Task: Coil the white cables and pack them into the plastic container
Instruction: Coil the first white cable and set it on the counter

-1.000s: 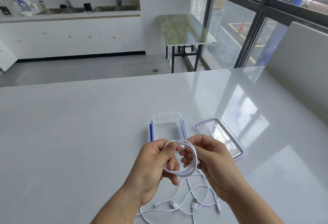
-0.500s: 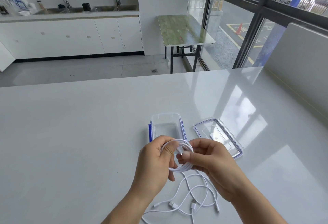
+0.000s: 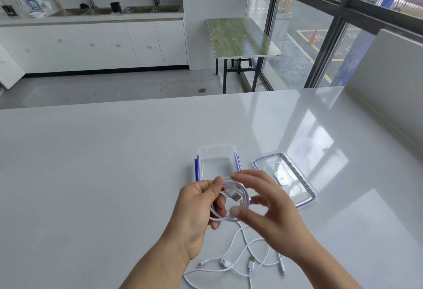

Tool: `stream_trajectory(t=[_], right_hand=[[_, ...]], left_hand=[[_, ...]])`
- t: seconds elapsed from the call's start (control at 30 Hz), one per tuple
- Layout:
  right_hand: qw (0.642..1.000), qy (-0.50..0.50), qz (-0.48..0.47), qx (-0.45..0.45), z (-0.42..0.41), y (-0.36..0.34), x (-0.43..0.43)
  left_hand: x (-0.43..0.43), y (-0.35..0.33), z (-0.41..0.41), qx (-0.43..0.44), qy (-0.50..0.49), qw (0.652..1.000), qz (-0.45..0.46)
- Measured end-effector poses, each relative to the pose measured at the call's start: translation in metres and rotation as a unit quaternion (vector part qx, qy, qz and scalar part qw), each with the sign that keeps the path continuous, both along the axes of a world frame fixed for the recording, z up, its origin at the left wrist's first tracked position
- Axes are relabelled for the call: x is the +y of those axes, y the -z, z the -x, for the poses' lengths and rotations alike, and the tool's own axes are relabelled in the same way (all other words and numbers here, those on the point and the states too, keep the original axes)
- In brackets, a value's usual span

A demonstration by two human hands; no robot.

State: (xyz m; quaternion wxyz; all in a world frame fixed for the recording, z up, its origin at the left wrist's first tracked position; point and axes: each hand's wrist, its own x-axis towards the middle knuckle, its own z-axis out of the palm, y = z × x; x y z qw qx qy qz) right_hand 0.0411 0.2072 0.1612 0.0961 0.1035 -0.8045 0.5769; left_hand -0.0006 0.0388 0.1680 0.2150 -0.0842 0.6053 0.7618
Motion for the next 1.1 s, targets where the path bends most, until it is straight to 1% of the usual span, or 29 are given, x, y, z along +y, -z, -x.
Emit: stream_trajectory(t=[0.03, 0.07, 0.13, 0.2, 0.27, 0.37, 0.43, 0.5, 0.53, 0.6, 0.63, 0.67, 0.73, 0.8, 0.87, 1.0, 1.1], right_hand=[[0.994, 0.021, -0.092, 0.061, -0.001, 0.002, 0.0], [0.981, 0.049, -0.155, 0.11, -0.001, 0.003, -0.001], [0.953, 0.105, -0.22, 0.179, 0.001, 0.004, -0.005], [0.928, 0.15, -0.256, 0.225, 0.003, 0.006, -0.008], [0.914, 0.159, -0.278, 0.248, 0.003, 0.007, -0.006], [0.913, 0.125, -0.298, 0.248, 0.002, 0.005, -0.002], [0.918, 0.101, -0.293, 0.247, 0.003, 0.002, -0.001], [0.94, 0.094, -0.24, 0.223, 0.004, 0.001, 0.0], [0.959, 0.105, -0.185, 0.185, 0.004, -0.001, -0.001], [0.989, 0.132, -0.032, 0.063, 0.004, -0.001, -0.003], [0.99, 0.135, 0.05, -0.002, 0.004, 0.0, -0.005], [0.982, 0.135, 0.124, -0.051, 0.005, 0.001, -0.006], [0.957, 0.14, 0.235, -0.102, 0.008, 0.003, -0.007], [0.94, 0.145, 0.288, -0.114, 0.01, 0.004, -0.006], [0.933, 0.142, 0.308, -0.117, 0.011, 0.005, -0.006], [0.922, 0.116, 0.344, -0.135, 0.009, 0.008, -0.005], [0.903, 0.082, 0.392, -0.156, 0.012, 0.008, -0.003]], left_hand=[[0.001, 0.001, 0.0, 0.011, -0.004, 1.0, 0.02], [0.001, 0.001, -0.001, 0.019, -0.007, 0.999, 0.039], [0.003, 0.001, -0.001, 0.035, -0.004, 0.997, 0.072], [0.004, 0.0, -0.001, 0.046, 0.007, 0.995, 0.087], [0.004, -0.002, -0.001, 0.053, 0.011, 0.994, 0.091], [0.003, 0.0, -0.001, 0.055, 0.007, 0.994, 0.094], [0.003, 0.001, -0.002, 0.05, 0.011, 0.995, 0.083], [0.002, 0.003, -0.003, 0.046, 0.02, 0.997, 0.065], [0.001, 0.003, -0.004, 0.047, 0.021, 0.997, 0.057], [-0.001, 0.004, -0.004, 0.048, 0.019, 0.998, 0.033], [-0.001, 0.005, -0.004, 0.042, 0.018, 0.999, 0.011], [-0.001, 0.004, -0.005, 0.033, 0.019, 0.999, -0.014], [0.0, 0.003, -0.006, 0.007, 0.019, 0.998, -0.067], [-0.001, 0.003, -0.008, -0.03, 0.013, 0.99, -0.136], [-0.004, 0.003, -0.009, -0.055, 0.014, 0.979, -0.194], [-0.008, 0.005, -0.011, -0.059, 0.043, 0.966, -0.247], [-0.007, 0.006, -0.011, -0.064, 0.034, 0.957, -0.28]])
